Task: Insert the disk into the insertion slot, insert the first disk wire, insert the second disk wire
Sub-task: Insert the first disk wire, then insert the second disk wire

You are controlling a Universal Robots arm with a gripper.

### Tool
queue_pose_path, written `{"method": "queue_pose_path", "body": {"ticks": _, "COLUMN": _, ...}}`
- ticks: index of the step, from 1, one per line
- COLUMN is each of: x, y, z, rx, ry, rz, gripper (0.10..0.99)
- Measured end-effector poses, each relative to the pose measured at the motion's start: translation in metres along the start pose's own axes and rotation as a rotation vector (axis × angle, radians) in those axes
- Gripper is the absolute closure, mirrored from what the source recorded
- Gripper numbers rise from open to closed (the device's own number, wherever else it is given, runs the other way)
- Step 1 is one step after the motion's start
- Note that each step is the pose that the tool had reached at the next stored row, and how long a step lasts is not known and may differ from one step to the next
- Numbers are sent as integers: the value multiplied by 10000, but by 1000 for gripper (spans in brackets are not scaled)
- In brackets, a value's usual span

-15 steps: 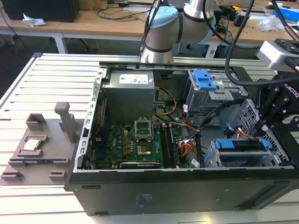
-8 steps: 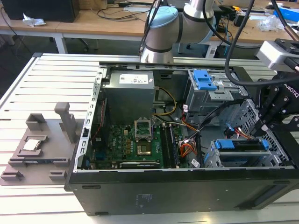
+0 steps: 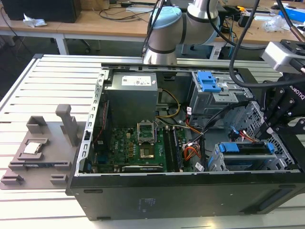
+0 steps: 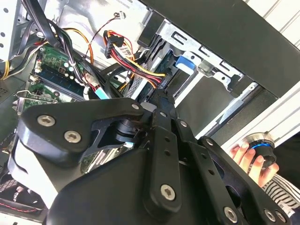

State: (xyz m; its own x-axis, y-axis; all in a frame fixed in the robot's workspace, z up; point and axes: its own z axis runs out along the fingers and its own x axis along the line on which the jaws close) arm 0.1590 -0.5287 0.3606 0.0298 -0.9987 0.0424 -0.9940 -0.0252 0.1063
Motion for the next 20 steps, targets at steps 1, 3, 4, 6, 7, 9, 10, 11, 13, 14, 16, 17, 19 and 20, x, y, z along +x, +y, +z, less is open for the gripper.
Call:
{"method": "queue_pose_path", "body": {"ticks": 1, "x": 0, "y": 0, "z": 0, "rx": 0, "ry": 0, "rz": 0, "gripper": 980}}
{"method": "queue_pose_path", "body": {"ticks": 3, "x": 0, "y": 1, "z": 0, "rx": 0, "ry": 0, "rz": 1, "gripper": 980}}
{"method": "queue_pose_path", "body": {"ticks": 4, "x": 0, "y": 2, "z": 0, "rx": 0, "ry": -1, "rz": 1, "gripper": 980}}
{"method": "queue_pose_path", "body": {"ticks": 6, "x": -1, "y": 36, "z": 4, "rx": 0, "ry": -20, "rz": -1, "gripper": 980}}
{"method": "queue_pose_path", "body": {"ticks": 7, "x": -1, "y": 46, "z": 5, "rx": 0, "ry": -19, "rz": -2, "gripper": 980}}
{"method": "queue_pose_path", "body": {"ticks": 9, "x": -2, "y": 69, "z": 7, "rx": 0, "ry": -20, "rz": -1, "gripper": 980}}
{"method": "queue_pose_path", "body": {"ticks": 10, "x": -2, "y": 81, "z": 9, "rx": 0, "ry": -19, "rz": -1, "gripper": 980}}
{"method": "queue_pose_path", "body": {"ticks": 11, "x": -3, "y": 101, "z": 10, "rx": 0, "ry": -19, "rz": -1, "gripper": 980}}
{"method": "queue_pose_path", "body": {"ticks": 13, "x": -4, "y": 129, "z": 14, "rx": 0, "ry": -19, "rz": -1, "gripper": 980}}
{"method": "queue_pose_path", "body": {"ticks": 14, "x": -4, "y": 139, "z": 15, "rx": 0, "ry": -20, "rz": -1, "gripper": 980}}
{"method": "queue_pose_path", "body": {"ticks": 16, "x": -4, "y": 159, "z": 17, "rx": 0, "ry": -19, "rz": -2, "gripper": 980}}
{"method": "queue_pose_path", "body": {"ticks": 17, "x": -5, "y": 168, "z": 18, "rx": 0, "ry": -19, "rz": -1, "gripper": 980}}
{"method": "queue_pose_path", "body": {"ticks": 19, "x": -5, "y": 182, "z": 19, "rx": 0, "ry": -19, "rz": -1, "gripper": 980}}
{"method": "queue_pose_path", "body": {"ticks": 20, "x": -6, "y": 189, "z": 20, "rx": 0, "ry": -19, "rz": -1, "gripper": 980}}
